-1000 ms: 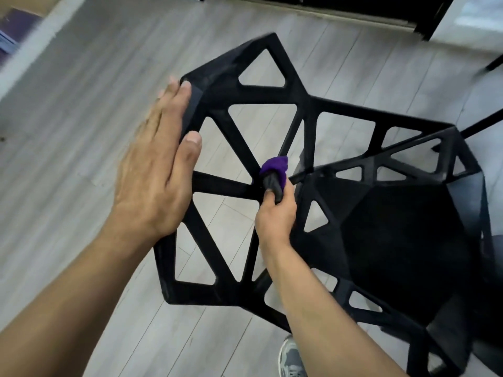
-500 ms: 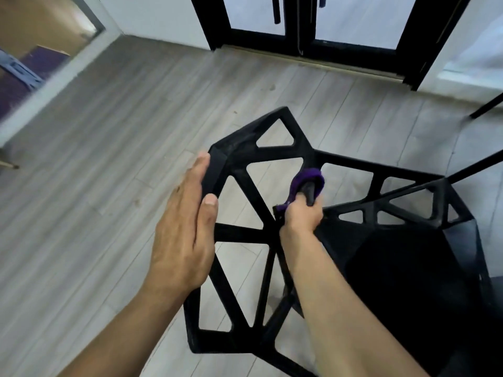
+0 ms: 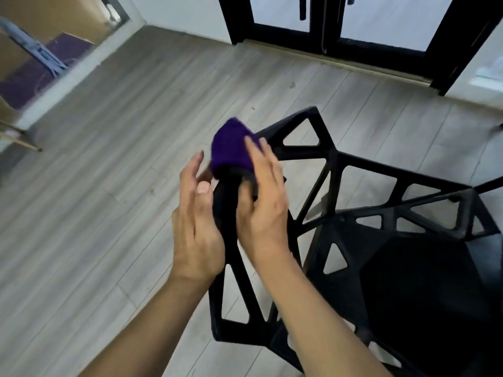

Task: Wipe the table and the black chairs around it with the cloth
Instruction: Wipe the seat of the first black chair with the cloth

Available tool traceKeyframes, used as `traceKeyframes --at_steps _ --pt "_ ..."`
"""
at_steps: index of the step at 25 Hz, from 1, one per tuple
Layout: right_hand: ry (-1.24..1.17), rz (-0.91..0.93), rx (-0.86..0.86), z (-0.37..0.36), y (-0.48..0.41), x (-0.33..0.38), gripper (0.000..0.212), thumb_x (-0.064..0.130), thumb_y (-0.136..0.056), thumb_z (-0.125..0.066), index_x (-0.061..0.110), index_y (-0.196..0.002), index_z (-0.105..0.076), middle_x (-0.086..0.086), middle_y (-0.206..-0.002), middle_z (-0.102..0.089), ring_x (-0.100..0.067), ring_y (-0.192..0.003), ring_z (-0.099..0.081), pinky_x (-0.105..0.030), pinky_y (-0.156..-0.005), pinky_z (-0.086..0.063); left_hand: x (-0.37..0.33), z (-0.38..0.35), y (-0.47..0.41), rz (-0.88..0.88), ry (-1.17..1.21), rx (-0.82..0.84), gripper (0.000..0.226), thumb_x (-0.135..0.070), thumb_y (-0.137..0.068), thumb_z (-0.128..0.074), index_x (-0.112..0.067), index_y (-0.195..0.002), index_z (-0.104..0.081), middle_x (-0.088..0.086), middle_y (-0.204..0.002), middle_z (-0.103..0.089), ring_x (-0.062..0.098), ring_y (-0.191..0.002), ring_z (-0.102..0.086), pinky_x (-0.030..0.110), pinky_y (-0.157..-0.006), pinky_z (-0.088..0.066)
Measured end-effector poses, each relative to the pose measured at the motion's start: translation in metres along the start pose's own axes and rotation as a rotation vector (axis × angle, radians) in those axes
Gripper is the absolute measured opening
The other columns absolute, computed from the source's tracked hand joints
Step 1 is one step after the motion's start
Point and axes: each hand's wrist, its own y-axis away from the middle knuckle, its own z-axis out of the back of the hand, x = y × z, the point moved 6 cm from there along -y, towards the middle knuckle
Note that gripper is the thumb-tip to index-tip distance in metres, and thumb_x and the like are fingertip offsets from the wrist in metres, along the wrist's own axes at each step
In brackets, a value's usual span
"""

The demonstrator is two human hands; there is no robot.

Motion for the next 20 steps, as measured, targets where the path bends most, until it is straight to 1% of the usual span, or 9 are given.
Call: traceKeyframes --at_steps 2,4,7,10,14,15,18,19,20 --pt "0.043 -0.092 -0.11 0.013 -0.031 -0.01 0.059 -0.001 -0.096 -0.047 0.024 -0.149 -0.045 -0.002 -0.155 -0.038 -0.011 -0.144 -0.036 -0.036 -0.117 -0.035 0.0 0.0 0.003 -0.006 -0.003 -0.045 0.063 -0.047 -0.102 -0.024 -0.016 -0.157 -0.032 -0.007 -0.153 -0.048 0.004 -0.138 -0.049 0.032 -0.115 -0.04" --pt "0.092 -0.149 -0.155 0.03 -0.064 -0.019 0.055 0.0 -0.097 -0.048 0.023 -0.147 -0.047 -0.003 -0.148 -0.044 -0.012 -0.138 -0.042 -0.031 -0.113 -0.038 0.004 0.001 0.002 0.017 0.024 -0.097 0.065 -0.05 -0.101 -0.022 -0.017 -0.156 -0.034 -0.002 -0.154 -0.047 0.004 -0.139 -0.047 0.035 -0.118 -0.037" --pt "0.04 -0.121 -0.047 0.016 -0.038 -0.006 0.055 -0.001 -0.097 -0.048 0.024 -0.146 -0.049 0.001 -0.151 -0.041 -0.007 -0.139 -0.039 -0.019 -0.112 -0.036 0.011 0.009 -0.001 0.023 0.086 -0.165 0.065 -0.051 -0.1 -0.024 -0.017 -0.154 -0.037 0.0 -0.15 -0.051 0.009 -0.138 -0.049 0.04 -0.118 -0.038" --pt "0.026 -0.063 0.087 -0.001 0.041 0.014 0.06 -0.006 -0.093 -0.048 0.023 -0.145 -0.051 0.001 -0.151 -0.043 -0.01 -0.142 -0.038 -0.027 -0.116 -0.034 0.018 0.015 0.002 0.037 0.181 -0.27 0.056 -0.041 -0.103 -0.025 -0.011 -0.147 -0.045 0.007 -0.143 -0.057 0.019 -0.134 -0.054 0.048 -0.114 -0.041" --pt "-0.053 -0.223 0.038 0.009 0.013 -0.004 0.057 0.007 -0.095 -0.047 0.04 -0.141 -0.051 0.01 -0.142 -0.05 -0.013 -0.129 -0.053 -0.045 -0.109 -0.044 0.02 0.02 -0.001 0.145 0.301 -0.47 0.049 -0.037 -0.101 -0.027 -0.01 -0.131 -0.055 0.007 -0.126 -0.066 0.017 -0.123 -0.062 0.043 -0.112 -0.045" --pt "-0.065 -0.212 0.052 0.007 0.007 -0.002 0.056 0.007 -0.095 -0.047 0.041 -0.139 -0.051 0.01 -0.141 -0.05 -0.014 -0.128 -0.053 -0.044 -0.108 -0.045 0.022 0.021 -0.005 0.164 0.308 -0.486 0.048 -0.038 -0.1 -0.028 -0.012 -0.128 -0.056 0.006 -0.123 -0.067 0.016 -0.12 -0.063 0.042 -0.111 -0.046" --pt "-0.05 -0.107 0.138 0.0 0.042 0.009 0.057 -0.004 -0.094 -0.048 0.029 -0.141 -0.054 0.005 -0.143 -0.05 -0.007 -0.133 -0.048 -0.027 -0.11 -0.042 0.031 0.024 -0.014 0.211 0.38 -0.489 0.043 -0.041 -0.095 -0.03 -0.018 -0.116 -0.061 0.007 -0.118 -0.069 0.018 -0.116 -0.064 0.04 -0.108 -0.048" --pt "-0.069 -0.122 0.161 0.001 0.062 0.008 0.057 -0.004 -0.094 -0.048 0.028 -0.14 -0.055 0.003 -0.14 -0.052 -0.01 -0.131 -0.051 -0.029 -0.108 -0.044 0.035 0.023 -0.015 0.254 0.418 -0.482 0.042 -0.043 -0.093 -0.031 -0.02 -0.111 -0.062 0.008 -0.117 -0.069 0.019 -0.114 -0.065 0.038 -0.106 -0.049" --pt "-0.103 -0.186 0.167 0.003 0.077 0.004 0.056 0.0 -0.094 -0.048 0.032 -0.139 -0.054 0.004 -0.135 -0.055 -0.014 -0.125 -0.055 -0.036 -0.104 -0.049 0.041 0.02 -0.017 0.313 0.452 -0.453 0.043 -0.046 -0.091 -0.032 -0.021 -0.108 -0.063 0.007 -0.117 -0.07 0.018 -0.113 -0.065 0.035 -0.102 -0.049"
